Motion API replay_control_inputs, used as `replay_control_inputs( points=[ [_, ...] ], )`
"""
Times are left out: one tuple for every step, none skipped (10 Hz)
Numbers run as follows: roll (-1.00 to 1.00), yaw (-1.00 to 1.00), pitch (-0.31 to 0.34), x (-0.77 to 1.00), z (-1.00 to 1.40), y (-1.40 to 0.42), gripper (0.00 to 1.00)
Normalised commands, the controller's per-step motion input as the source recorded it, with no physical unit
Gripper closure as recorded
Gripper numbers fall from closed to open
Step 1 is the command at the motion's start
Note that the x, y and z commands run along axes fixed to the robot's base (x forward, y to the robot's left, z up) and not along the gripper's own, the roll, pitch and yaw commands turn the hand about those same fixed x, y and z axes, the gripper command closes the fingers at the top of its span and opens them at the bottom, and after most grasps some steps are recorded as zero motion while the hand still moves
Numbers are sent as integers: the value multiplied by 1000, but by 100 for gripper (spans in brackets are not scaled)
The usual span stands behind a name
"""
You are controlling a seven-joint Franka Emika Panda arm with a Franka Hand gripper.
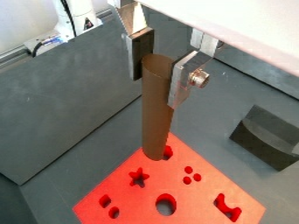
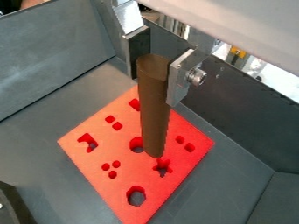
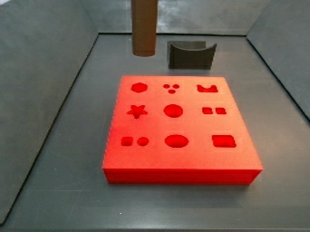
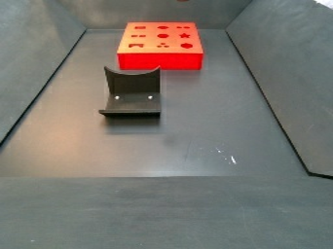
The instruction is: Insert the oval object.
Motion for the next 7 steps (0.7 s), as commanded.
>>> replay_control_inputs(
  points=[
    [23, 0, 0, 43, 0, -146, 100],
    [194, 0, 81, 171, 117, -360, 100],
    [263, -20, 130, 423, 297, -529, 100],
    [233, -3, 93, 526, 277, -549, 100],
    [220, 0, 109, 546, 211, -483, 100],
    [100, 0, 1, 109, 0, -271, 100],
    [6, 0, 0, 0, -9, -74, 100]
  ],
)
